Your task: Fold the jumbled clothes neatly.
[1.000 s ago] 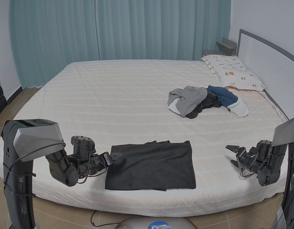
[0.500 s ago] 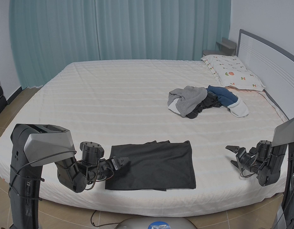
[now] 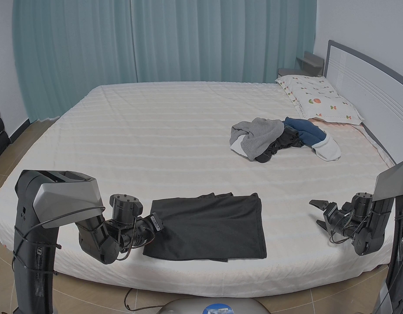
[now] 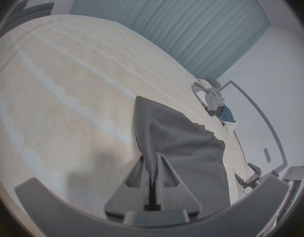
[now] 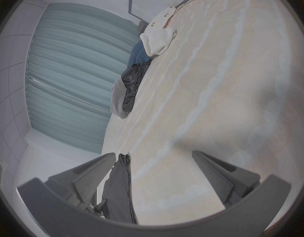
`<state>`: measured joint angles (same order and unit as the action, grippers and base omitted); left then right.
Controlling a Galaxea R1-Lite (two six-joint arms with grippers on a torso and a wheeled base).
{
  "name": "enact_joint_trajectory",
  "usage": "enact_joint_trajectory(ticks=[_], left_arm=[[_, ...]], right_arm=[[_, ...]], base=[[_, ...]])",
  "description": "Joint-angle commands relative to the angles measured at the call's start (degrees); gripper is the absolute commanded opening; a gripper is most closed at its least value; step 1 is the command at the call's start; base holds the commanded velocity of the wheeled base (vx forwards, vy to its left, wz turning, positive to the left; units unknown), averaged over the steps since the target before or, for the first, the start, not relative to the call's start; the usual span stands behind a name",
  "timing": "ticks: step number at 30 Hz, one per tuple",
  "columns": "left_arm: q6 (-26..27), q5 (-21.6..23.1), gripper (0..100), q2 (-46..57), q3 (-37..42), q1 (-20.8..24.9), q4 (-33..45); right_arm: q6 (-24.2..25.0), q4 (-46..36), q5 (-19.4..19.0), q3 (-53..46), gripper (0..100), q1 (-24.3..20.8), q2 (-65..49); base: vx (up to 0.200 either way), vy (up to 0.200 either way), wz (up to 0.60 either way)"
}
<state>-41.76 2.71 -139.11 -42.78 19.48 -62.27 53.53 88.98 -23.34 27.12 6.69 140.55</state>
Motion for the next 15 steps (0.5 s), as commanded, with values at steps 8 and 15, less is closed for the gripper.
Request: enact_joint_trajectory(ticks=[8,15], left_arm=[[-0.42,-4.2,0,-0.11,-0.55,-0.14,-0.04],[-0.6,-4.82,0,-0.11,-0.38,-0.14,0.04]], right_arm=[[-0.44,0.49,-0.03,-0.41,100,-0.01,-0.01],[-0.44,0.49,-0.03,-0.49,100,0.07,-0.01]], base=[[0.0,0.0,0.0],[0.0,0.0,0.0]])
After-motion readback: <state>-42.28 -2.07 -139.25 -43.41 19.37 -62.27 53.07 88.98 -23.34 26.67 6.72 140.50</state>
